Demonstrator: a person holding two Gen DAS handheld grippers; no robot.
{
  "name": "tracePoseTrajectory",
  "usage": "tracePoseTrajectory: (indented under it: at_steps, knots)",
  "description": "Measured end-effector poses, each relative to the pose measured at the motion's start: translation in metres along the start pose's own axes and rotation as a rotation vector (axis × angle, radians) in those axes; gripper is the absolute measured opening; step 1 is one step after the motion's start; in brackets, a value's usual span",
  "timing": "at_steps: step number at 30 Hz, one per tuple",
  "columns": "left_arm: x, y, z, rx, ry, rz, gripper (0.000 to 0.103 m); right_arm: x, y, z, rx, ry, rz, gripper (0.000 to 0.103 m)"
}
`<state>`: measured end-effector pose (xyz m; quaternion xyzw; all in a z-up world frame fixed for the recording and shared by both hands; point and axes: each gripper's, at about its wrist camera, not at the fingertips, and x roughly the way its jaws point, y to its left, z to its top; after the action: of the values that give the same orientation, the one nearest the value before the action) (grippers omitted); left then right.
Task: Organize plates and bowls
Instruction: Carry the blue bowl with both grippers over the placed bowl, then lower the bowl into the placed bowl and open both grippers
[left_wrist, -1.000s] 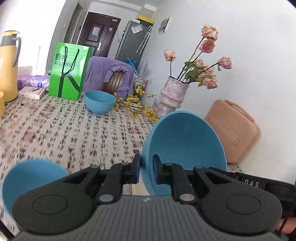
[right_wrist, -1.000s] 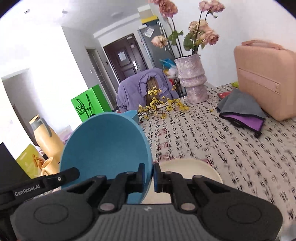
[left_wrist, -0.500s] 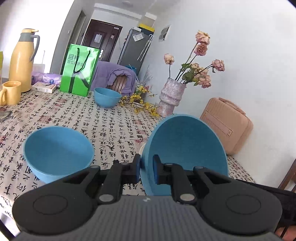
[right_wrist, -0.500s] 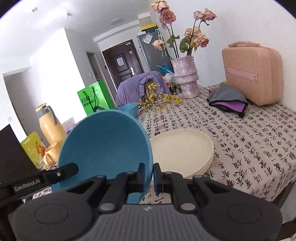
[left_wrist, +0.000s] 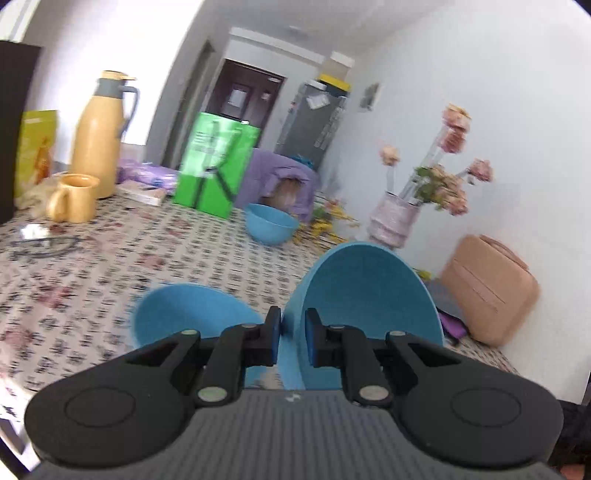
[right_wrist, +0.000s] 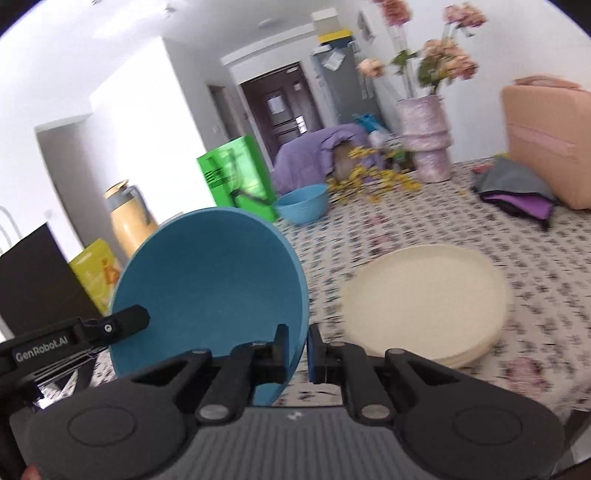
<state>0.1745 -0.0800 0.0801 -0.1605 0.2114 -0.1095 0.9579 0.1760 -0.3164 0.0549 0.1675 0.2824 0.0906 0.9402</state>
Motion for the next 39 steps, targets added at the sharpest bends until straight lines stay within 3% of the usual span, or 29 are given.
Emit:
tracePoseTrajectory:
  at_steps: [7, 16, 27, 39]
  knots:
    - [0.003, 0.052, 0.017, -0.053, -0.01, 0.096, 0.014, 0.049, 0.048, 0.003, -0.042, 0.046, 0.072, 0.01]
    - [0.03, 0.093, 0.022, -0.129, 0.055, 0.099, 0.014, 0.086, 0.068, 0.005, -0.055, 0.09, 0.059, 0.012]
    - [0.059, 0.113, 0.016, -0.179, 0.138, 0.096, 0.021, 0.108, 0.066, 0.005, -0.053, 0.109, 0.05, 0.029]
    - [0.064, 0.111, 0.013, -0.113, 0.14, 0.102, 0.023, 0.103, 0.064, 0.005, -0.06, 0.09, 0.059, 0.029]
